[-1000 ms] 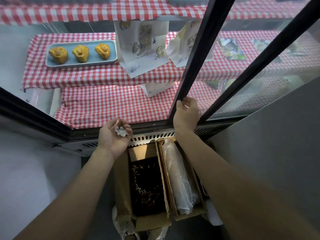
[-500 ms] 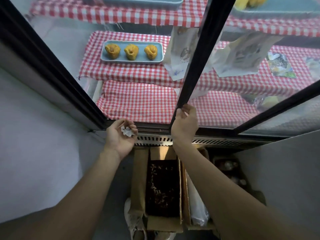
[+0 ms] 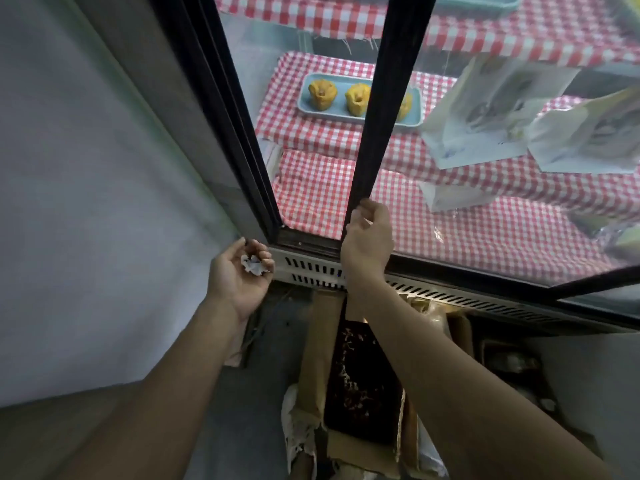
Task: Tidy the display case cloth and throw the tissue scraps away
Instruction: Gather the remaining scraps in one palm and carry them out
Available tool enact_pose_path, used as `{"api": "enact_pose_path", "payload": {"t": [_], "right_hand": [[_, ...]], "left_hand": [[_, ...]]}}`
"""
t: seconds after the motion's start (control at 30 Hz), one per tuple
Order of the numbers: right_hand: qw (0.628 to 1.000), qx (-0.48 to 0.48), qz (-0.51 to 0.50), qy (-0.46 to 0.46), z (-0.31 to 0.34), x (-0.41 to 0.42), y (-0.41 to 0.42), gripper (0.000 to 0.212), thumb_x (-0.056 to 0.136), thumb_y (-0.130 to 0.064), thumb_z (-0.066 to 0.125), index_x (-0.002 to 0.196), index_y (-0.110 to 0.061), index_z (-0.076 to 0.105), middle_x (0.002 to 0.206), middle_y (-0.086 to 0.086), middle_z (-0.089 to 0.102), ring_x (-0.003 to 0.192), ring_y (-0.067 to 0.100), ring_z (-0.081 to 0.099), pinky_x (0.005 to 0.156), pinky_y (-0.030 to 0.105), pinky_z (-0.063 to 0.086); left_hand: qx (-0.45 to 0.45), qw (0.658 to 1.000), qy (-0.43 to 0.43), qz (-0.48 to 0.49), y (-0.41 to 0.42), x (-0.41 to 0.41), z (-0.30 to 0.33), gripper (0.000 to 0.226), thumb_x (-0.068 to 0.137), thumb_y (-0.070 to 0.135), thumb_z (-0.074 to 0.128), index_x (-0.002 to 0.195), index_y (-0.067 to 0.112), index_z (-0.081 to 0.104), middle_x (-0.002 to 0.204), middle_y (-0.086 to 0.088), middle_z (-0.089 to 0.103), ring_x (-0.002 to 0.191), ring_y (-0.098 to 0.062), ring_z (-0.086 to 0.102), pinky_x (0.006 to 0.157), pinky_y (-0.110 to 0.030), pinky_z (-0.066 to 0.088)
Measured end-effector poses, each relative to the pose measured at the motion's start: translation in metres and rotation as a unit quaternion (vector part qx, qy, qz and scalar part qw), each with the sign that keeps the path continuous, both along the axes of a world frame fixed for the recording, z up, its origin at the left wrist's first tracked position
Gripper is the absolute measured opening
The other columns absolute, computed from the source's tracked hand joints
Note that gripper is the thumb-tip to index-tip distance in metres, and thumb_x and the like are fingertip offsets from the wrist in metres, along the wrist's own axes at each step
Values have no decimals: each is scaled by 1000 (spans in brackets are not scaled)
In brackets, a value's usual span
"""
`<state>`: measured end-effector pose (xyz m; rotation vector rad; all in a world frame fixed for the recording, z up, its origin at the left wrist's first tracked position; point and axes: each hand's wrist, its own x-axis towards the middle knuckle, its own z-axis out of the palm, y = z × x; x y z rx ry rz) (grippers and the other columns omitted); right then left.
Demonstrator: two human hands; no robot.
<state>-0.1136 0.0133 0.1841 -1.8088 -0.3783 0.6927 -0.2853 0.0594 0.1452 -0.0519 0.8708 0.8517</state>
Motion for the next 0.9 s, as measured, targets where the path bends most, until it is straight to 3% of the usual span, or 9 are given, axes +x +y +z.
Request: {"api": "enact_pose_path", "payload": {"t": [0.2, 0.4, 0.67, 0.9], "right_hand": [[998, 1, 66, 8, -1, -34, 26, 26, 104, -15, 47, 129, -15, 56, 118, -7, 59, 115, 12, 58, 102, 34, 49], [994, 2, 113, 6, 0, -61, 50, 25, 105, -20, 47, 127, -14, 57, 98, -17, 54, 101, 12, 60, 84, 24, 51], [984, 7, 175, 28, -1, -86, 75, 30, 106, -26, 46, 131, -16, 57, 118, -7, 60, 115, 18, 61, 101, 41, 51], [983, 17, 184, 1, -8, -82, 78, 30, 106, -32, 44, 114, -12, 64, 94, 0, 65, 90, 22, 62, 89, 49, 54]], "left_hand": [[0, 1000, 7, 20, 9, -27, -4, 26, 97, 19, 45, 76, 9, 56, 72, -3, 55, 62, -14, 52, 58, -22, 44], [-18, 1000, 5, 18, 9, -47, -11, 25, 97, 16, 44, 77, 9, 56, 73, -2, 54, 61, -14, 52, 56, -21, 46], [-34, 999, 0, 19, 19, -65, -16, 25, 97, 12, 42, 74, 11, 51, 70, -1, 51, 56, -10, 46, 51, -19, 40], [-33, 999, 16, 5, 24, -65, -13, 30, 97, 13, 42, 70, 9, 53, 66, -1, 50, 52, -10, 45, 52, -18, 36]]}}
